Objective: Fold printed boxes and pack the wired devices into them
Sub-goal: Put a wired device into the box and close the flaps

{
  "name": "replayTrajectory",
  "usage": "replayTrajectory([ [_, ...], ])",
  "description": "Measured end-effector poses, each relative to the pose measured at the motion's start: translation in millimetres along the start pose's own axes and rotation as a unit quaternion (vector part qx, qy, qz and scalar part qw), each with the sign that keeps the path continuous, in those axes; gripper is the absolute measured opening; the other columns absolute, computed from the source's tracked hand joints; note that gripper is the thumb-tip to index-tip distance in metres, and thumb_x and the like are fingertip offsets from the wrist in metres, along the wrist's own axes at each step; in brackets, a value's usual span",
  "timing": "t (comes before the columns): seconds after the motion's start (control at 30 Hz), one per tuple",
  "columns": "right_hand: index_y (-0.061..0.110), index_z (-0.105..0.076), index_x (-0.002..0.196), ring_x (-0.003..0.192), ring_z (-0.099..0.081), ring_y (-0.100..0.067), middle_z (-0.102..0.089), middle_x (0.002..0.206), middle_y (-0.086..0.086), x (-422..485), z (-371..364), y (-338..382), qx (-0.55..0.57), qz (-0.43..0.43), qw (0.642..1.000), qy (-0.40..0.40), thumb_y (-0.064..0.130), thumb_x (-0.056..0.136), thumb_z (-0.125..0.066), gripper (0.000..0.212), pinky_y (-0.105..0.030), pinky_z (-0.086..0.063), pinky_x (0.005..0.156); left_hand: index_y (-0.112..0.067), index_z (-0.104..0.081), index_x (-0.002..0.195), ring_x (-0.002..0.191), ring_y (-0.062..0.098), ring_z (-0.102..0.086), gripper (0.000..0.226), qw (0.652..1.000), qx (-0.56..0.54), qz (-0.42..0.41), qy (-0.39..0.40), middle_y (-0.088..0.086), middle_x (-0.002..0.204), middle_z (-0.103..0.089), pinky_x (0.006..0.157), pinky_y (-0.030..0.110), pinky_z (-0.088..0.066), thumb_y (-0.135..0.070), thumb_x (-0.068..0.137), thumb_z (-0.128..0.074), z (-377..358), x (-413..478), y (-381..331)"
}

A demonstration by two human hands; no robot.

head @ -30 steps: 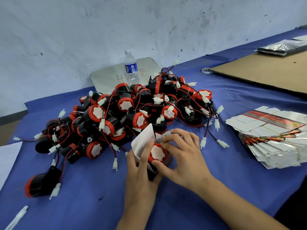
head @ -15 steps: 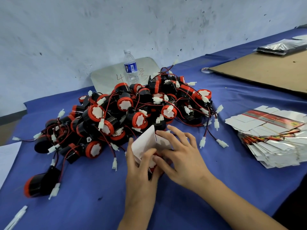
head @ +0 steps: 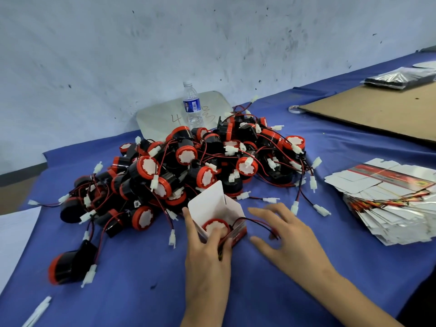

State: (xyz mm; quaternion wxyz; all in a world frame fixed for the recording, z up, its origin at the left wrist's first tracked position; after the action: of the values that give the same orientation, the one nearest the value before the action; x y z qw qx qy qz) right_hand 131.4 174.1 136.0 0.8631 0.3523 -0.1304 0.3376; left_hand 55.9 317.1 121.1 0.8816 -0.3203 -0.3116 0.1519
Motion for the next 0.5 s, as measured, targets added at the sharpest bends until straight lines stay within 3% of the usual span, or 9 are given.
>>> replayTrajectory([
  [0.07,0.026,-0.069,0.106,0.067,-0.057,-0.003,-0.059,0.100,0.012,-14,7,-3,0.077,0.009,0.996,-0.038,0.017,0.076,-0.079,0.032,-0.014,-0.048,0.066,-0.029,-0.064,0.088,0.122,0.021,-0.050,0.009,1.000,0.000,-0.001,-0.005,-0.003,0.161,-0.012,0.069,0.026,-0.046,-0.024,0.086,-0.072,0,1,0],
  [0.13,0.020,-0.071,0.096,0.076,-0.059,0.000,-0.063,0.094,0.012,-20,20,1,0.106,0.036,0.989,-0.099,0.016,0.074,-0.075,0.022,-0.007,-0.044,0.068,-0.029,-0.063,0.089,0.128,0.023,-0.046,0.010,1.000,0.013,0.002,-0.004,-0.006,0.159,-0.013,0.071,0.027,-0.046,-0.024,0.086,-0.071,0,2,2],
  [0.27,0.014,-0.070,0.092,0.098,-0.063,0.002,-0.068,0.104,0.012,-5,28,14,0.125,0.093,0.980,-0.126,0.013,0.086,-0.066,0.008,-0.014,-0.050,0.077,-0.031,-0.060,0.091,0.135,0.020,-0.037,0.011,1.000,0.021,0.006,-0.001,-0.011,0.156,-0.012,0.078,0.032,-0.051,-0.025,0.087,-0.069,1,2,2],
  [0.4,0.035,-0.057,0.105,0.088,-0.066,-0.004,-0.071,0.100,0.016,23,19,16,0.251,0.037,0.964,-0.079,0.023,0.093,-0.055,0.017,-0.012,-0.048,0.075,-0.030,-0.061,0.095,0.135,0.017,-0.036,0.011,1.000,0.024,0.008,0.009,-0.010,0.156,-0.011,0.076,0.024,-0.048,-0.025,0.088,-0.068,1,2,3],
  [0.5,0.042,-0.043,0.108,0.081,-0.065,-0.008,-0.070,0.096,0.016,34,3,22,0.239,0.044,0.970,-0.027,0.015,0.096,-0.056,0.032,-0.016,-0.049,0.072,-0.033,-0.061,0.099,0.128,0.013,-0.042,0.016,1.000,0.021,0.001,0.019,-0.013,0.155,-0.009,0.064,0.009,-0.035,-0.023,0.088,-0.067,-1,2,5],
])
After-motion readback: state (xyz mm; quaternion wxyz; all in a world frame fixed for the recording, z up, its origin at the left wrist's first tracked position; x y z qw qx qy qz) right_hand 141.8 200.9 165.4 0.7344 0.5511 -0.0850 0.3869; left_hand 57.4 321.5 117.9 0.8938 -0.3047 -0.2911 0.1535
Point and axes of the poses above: each hand's wrist, its own x-axis towards the middle knuckle, its own z-axis out of the back of the hand, y = z × x, the point moved 5 cm from there along x, towards the middle knuckle
